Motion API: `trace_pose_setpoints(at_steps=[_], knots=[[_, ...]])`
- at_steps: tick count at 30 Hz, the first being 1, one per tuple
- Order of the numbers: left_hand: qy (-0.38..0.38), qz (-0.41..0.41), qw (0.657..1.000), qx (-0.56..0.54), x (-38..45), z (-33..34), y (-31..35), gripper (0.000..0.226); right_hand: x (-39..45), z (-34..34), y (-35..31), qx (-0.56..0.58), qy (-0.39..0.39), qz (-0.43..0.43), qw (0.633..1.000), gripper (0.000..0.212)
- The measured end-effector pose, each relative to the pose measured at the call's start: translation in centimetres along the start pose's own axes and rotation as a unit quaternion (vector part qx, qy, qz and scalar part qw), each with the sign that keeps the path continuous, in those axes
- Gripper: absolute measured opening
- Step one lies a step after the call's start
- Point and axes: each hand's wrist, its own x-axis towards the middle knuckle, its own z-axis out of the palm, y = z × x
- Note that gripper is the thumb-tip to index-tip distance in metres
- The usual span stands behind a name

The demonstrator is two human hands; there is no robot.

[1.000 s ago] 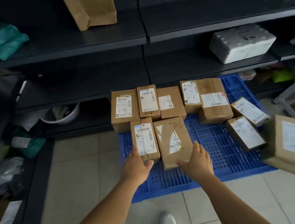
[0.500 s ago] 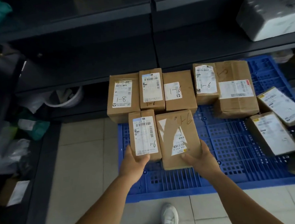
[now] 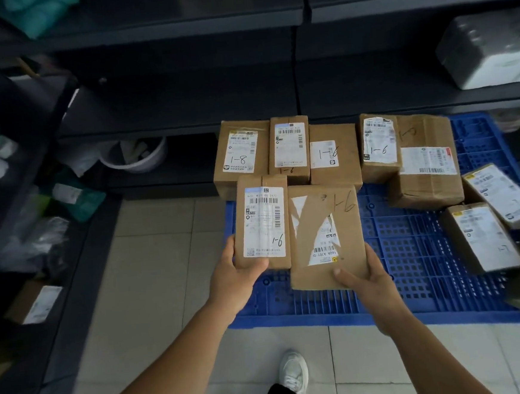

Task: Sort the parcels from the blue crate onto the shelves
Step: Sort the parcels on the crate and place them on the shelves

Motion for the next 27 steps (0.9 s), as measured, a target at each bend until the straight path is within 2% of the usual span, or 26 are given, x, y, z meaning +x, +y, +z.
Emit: trace_pose_setpoints(at_steps=[11,17,27], knots=[[0.112,0.113,0.984,-0.082,-14.5,-8.6,0.0,0.053,-11.7,4.3,-3.6,-0.027,-0.068,-0.146,0.987,0.068],[0.197,0.169,0.959,-0.117,-22.7,-13.2,-0.1,0.064,-18.6,7.0,-6.4,-0.027,-0.108,-0.222,0.969,0.079],[0.319,0.227,0.907,-0.157,-32.9,-20.4,0.8,0.073,-27.2,12.3,-12.0,-0.038,-0.198,-0.324,0.924,0.076]])
